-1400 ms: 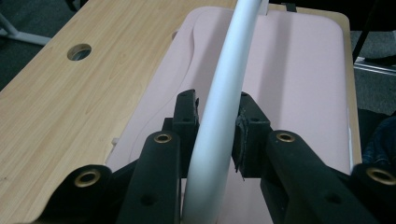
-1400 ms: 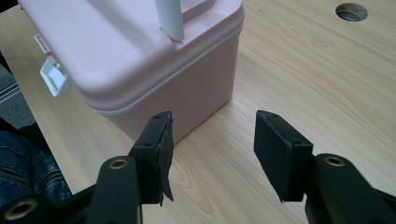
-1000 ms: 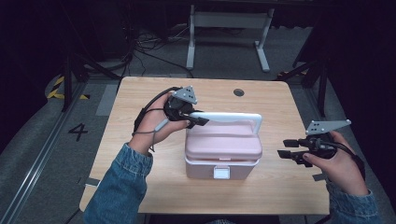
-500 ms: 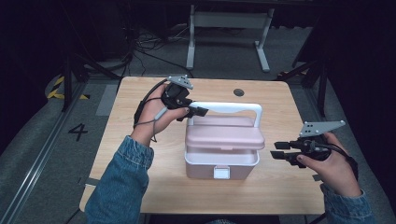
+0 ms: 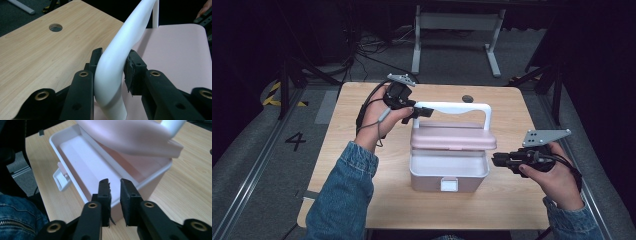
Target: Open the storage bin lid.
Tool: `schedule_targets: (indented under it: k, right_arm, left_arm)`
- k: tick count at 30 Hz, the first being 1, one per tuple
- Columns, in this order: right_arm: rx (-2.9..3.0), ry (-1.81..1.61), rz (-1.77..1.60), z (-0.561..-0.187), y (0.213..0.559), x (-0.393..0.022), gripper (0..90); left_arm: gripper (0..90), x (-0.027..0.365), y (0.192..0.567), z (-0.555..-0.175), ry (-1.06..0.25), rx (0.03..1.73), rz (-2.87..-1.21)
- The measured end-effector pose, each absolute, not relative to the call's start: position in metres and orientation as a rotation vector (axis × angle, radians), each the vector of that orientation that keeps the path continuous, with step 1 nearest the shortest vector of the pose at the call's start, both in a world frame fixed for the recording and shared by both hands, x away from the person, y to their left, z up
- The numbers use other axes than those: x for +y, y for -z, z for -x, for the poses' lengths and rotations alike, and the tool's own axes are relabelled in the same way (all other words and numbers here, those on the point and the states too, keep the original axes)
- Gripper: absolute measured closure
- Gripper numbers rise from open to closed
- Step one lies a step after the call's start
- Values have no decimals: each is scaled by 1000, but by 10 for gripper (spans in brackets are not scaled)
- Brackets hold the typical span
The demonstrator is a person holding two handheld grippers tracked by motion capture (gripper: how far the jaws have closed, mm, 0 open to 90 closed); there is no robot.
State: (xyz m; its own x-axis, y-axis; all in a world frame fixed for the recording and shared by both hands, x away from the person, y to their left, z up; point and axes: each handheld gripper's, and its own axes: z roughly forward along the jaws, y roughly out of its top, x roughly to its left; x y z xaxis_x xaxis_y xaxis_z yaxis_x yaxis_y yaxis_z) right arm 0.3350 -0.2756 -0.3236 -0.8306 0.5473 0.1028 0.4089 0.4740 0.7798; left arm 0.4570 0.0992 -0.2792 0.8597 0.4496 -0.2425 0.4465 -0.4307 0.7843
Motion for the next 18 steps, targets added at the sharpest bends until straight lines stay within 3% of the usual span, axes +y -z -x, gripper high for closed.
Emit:
schedule_targets:
  k: [7, 13, 15, 18]
  right_arm:
    - [2501, -1362, -841, -339, 322, -268, 899]
    - [2455, -1412, -844, -342, 321, -266, 900]
    - [2460, -1410, -843, -343, 321, -265, 900]
    - [2462, -1408, -840, -345, 320, -264, 900]
  left_arm:
    - [710, 98, 279, -455, -15, 652, -2081]
    - [703, 100, 280, -453, -23, 651, -2079]
    - [661, 101, 281, -453, -29, 639, -2080]
    - [503, 102, 282, -450, -91, 631, -2054]
